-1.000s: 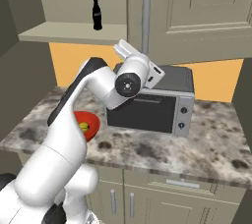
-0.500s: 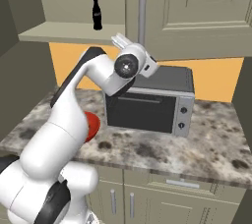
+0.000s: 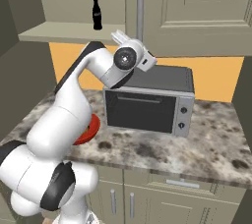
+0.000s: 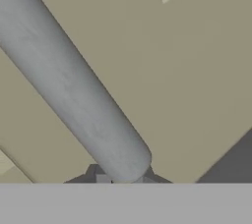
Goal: Open the cabinet. Pick the apple and pear from the cabinet and place them into the bowl. Then close the cabinet.
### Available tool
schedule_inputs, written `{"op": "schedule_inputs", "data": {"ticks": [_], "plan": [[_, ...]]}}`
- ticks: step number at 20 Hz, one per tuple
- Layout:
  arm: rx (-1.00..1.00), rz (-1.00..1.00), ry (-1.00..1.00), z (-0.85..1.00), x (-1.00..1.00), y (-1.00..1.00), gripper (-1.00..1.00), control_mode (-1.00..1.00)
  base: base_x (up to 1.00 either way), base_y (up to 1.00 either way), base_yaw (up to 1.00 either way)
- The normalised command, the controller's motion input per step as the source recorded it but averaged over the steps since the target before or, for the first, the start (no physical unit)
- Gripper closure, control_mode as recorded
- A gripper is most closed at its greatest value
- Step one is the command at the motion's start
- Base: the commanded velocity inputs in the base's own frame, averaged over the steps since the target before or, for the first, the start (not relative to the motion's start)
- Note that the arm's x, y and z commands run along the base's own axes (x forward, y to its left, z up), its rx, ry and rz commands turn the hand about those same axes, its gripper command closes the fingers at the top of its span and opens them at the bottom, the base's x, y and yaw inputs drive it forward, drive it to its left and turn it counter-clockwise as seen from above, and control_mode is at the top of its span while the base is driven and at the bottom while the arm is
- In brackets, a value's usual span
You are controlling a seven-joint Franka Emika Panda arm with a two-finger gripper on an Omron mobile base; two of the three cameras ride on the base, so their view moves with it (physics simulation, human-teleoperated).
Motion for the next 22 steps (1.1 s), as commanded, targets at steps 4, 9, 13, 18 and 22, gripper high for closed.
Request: {"op": "schedule_inputs", "data": {"ticks": [4,9,13,18,22], "plan": [[0.0,0.0,0.06,0.07,0.38,-0.17,1.0,-1.0,0.0,0.0,0.0],[0.0,0.0,0.11,0.11,0.5,-0.16,1.0,-1.0,0.0,0.0,0.0],[0.0,0.0,0.07,0.02,0.48,-0.22,1.0,-1.0,0.0,0.0,0.0],[0.0,0.03,0.05,0.0,0.49,-0.37,1.0,-1.0,0.0,0.0,0.0],[0.0,0.05,0.01,0.0,0.38,-0.5,1.0,-1.0,0.0,0.0,0.0]]}}
